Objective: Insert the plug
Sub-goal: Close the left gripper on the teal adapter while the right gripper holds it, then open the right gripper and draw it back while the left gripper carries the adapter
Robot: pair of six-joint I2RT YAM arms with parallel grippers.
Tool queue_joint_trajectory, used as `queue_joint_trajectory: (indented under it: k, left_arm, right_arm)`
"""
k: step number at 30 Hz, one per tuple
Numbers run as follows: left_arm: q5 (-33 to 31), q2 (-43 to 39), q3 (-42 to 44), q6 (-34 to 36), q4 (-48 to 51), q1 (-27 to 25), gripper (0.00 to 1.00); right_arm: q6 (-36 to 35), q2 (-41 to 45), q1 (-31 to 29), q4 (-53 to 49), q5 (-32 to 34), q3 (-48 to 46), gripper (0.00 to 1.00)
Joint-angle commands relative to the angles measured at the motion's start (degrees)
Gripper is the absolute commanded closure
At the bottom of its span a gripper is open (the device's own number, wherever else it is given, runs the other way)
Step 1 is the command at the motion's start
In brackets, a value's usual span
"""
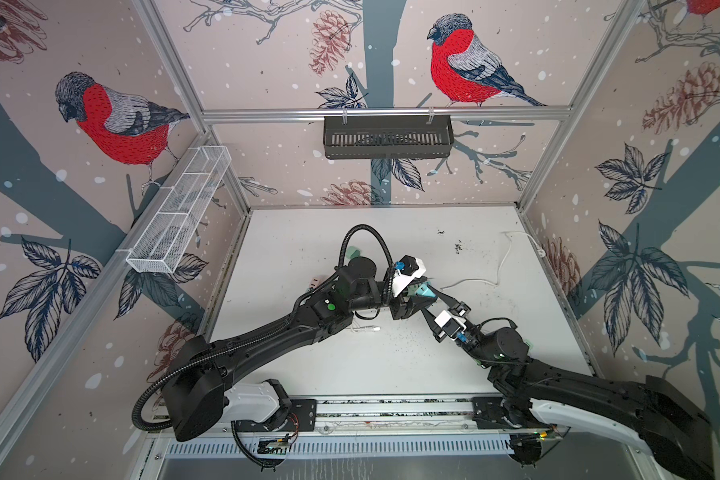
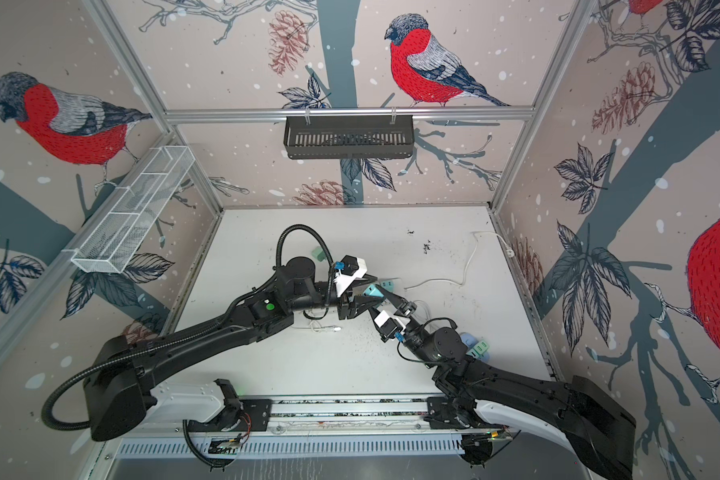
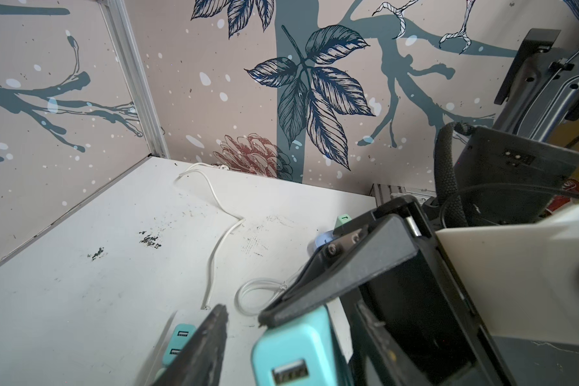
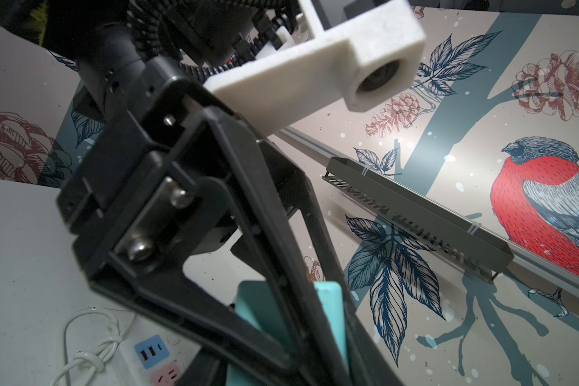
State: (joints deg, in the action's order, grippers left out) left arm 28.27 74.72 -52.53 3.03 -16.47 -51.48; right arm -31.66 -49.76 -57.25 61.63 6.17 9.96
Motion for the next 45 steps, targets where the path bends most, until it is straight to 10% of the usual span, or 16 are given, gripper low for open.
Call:
queue_joint_trajectory:
  k: [1, 16, 22, 29, 30, 45]
  left_arm:
    - [1.00, 0.37, -0.45, 1.45, 0.77, -0.13, 0.46]
    - [3.60, 4.15, -4.32, 2.33, 5.10, -0.45, 0.60]
    - [4.16, 5.79, -6.35, 2.17, 6.71, -0.49, 0.83]
    - [2.06, 4.92, -5.31, 2.42, 5.62, -0.51, 1.00]
    - [1.48, 4.79, -5.17, 2.59, 5.53, -0.45, 1.00]
    - [-30.15, -3.74, 4.84, 6.86, -0.73, -0.38, 1.00]
  right_arm:
    - [0.02, -0.18, -0.16, 5.74, 2.18, 0.24, 0.79]
    - [-1.56, 2.12, -0.75, 7.64, 0.57, -1.65, 0.80]
    - [-1.74, 3.19, -0.90, 7.49, 1.69, -2.29, 0.78]
    - [-1.39, 5.36, -0.85, 5.52, 3.91, -2.87, 0.43]
    - [-1.34, 5.50, -0.93, 5.57, 4.23, -3.17, 0.02]
    - [10.33, 14.81, 2.91, -5.25, 11.05, -6.69, 0.00]
